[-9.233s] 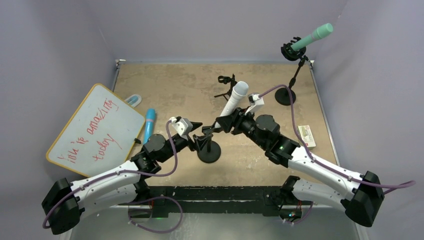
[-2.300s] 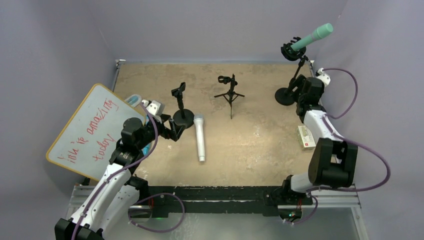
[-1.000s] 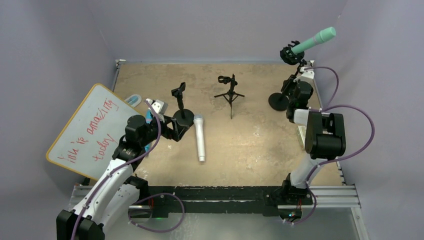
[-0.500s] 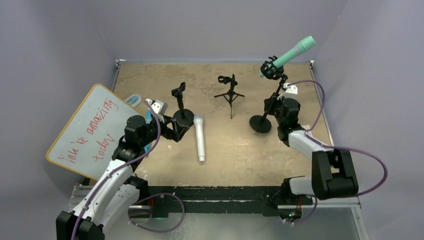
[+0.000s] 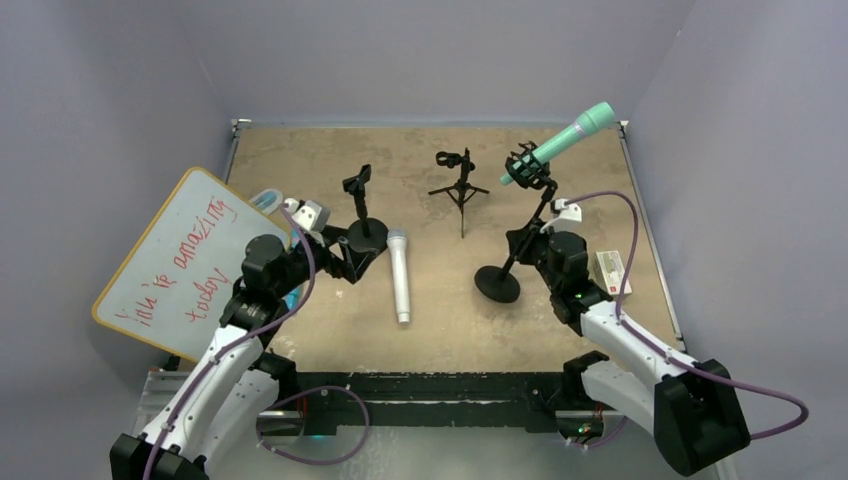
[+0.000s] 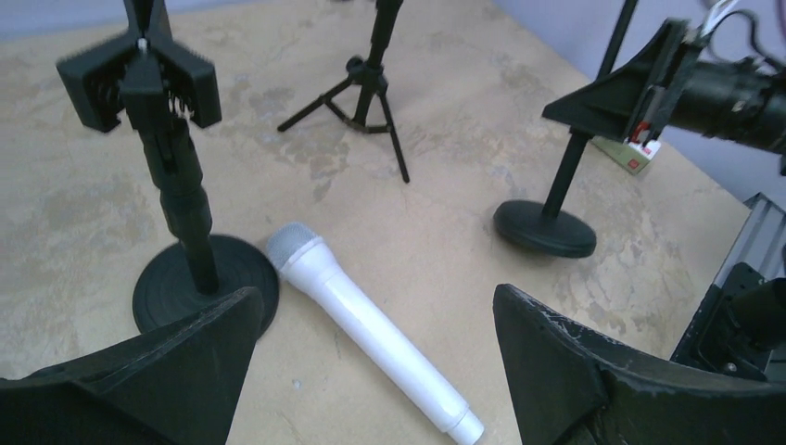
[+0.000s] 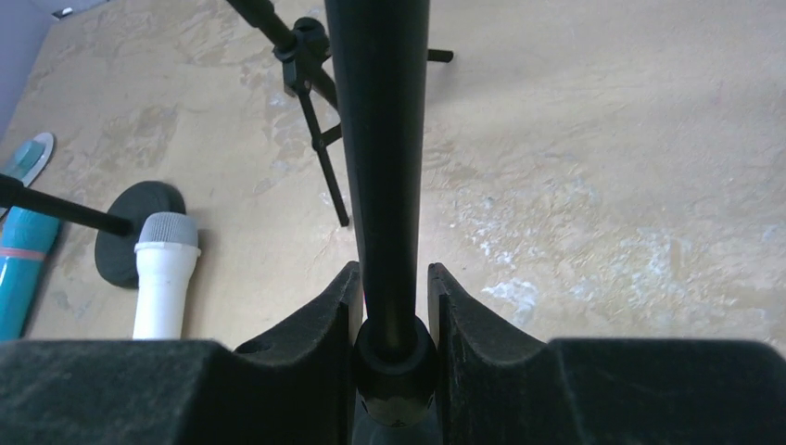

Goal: Remove the microphone from the stand

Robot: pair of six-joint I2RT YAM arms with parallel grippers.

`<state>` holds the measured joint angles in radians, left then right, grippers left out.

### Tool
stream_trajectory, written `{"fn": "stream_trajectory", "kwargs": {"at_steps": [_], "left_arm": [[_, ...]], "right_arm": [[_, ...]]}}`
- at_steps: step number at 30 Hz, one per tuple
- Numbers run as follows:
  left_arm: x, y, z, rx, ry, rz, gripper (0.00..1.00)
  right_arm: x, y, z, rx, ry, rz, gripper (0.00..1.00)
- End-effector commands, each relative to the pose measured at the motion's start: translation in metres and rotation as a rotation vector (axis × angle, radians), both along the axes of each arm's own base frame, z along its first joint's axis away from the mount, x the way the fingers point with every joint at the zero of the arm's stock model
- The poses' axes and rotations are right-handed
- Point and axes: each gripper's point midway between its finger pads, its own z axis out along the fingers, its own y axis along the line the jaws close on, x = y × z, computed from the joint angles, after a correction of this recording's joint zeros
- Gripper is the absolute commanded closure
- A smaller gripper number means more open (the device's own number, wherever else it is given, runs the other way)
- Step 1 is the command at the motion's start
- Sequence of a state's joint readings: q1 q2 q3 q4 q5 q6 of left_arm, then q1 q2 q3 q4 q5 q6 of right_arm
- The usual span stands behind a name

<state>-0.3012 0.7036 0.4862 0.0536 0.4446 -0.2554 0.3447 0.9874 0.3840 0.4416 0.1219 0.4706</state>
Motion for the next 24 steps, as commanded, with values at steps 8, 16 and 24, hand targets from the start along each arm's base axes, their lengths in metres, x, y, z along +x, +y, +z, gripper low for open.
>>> {"fn": "stream_trajectory", "kwargs": {"at_steps": [8,16,24], "left_arm": [[-0.015,-0.017,0.05,-0.099,-0.218,-0.094,0.08],[-0.019,-0.034,0.05,-0.089,-0.236,-0.123,0.08],[-0.02,-0.057,0.039,-0.083,-0.221,-0.135,0.08]], "right_arm": [[-0.007,0.027,0.023,-0.024,-0.07,-0.026,0.85],[-0.023,0.058,0.019,-0.065,-0.08,0.034,0.84],[-0.047,0.097,0.013,-0.068,-0.081,0.052,0.82]]}}
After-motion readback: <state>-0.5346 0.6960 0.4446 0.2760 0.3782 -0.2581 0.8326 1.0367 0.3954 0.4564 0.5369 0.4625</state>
